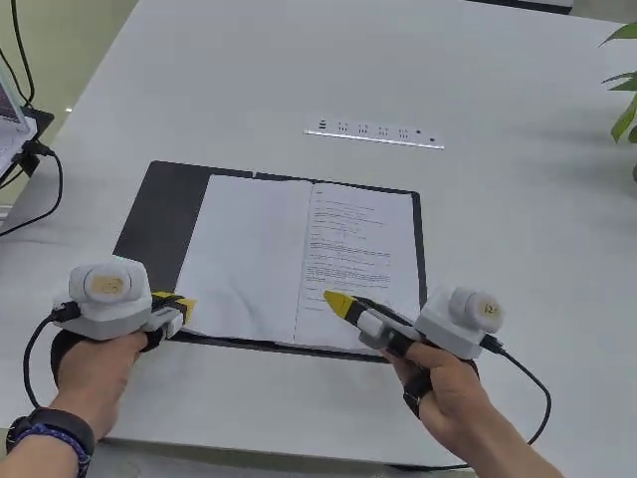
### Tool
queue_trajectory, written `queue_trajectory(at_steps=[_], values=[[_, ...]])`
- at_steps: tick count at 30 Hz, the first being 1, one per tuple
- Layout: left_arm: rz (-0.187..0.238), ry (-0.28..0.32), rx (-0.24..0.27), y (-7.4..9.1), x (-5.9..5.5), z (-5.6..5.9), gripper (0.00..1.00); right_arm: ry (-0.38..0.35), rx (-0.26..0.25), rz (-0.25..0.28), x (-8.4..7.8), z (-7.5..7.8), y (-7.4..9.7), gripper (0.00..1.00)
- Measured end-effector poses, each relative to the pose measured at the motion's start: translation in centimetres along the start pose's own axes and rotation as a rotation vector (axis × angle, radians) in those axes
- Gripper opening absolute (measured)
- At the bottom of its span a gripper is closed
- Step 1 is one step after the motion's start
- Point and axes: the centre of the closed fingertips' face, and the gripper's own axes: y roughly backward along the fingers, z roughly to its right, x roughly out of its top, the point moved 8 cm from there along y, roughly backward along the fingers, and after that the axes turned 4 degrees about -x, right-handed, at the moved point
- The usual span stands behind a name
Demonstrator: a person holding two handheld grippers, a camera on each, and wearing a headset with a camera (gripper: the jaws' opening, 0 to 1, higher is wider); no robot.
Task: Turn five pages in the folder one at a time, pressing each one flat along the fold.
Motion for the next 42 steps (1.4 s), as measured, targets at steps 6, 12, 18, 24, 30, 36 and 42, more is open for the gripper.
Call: queue_trajectory(at_steps=[6, 12, 18, 24, 30, 36, 42], values=[[-0.025, 0.007, 0.017, -0.7, -0.6, 0.0, 0.03, 0.003, 0.0, 0.003, 0.1, 0.1, 0.3, 0.41], [-0.063, -0.006, 0.01, -1.3, -1.0, 0.7, 0.04, 0.014, 0.015, -0.008, -0.1, -0.3, -0.3, 0.4], [-0.078, -0.006, 0.035, -1.3, -1.3, 0.4, 0.0, 0.041, 0.029, -0.044, -0.7, -0.4, -0.4, 0.39], [-0.092, -0.067, 0.049, -1.4, -1.2, 0.5, 0.0, 0.052, 0.034, -0.044, -0.1, -0.6, -1.4, 0.37], [-0.078, -0.053, 0.054, -1.5, -1.2, 0.1, 0.0, 0.067, 0.06, -0.051, 0.9, -1.3, -3.2, 0.34], [-0.074, -0.007, 0.05, -1.6, -1.0, -0.2, 0.0, 0.075, 0.082, -0.045, 2.3, -1.5, -5.4, 0.29], [-0.075, -0.004, 0.067, -1.7, -1.0, 0.0, 0.0, 0.081, 0.097, -0.047, 3.1, -1.9, -7.7, 0.25]])
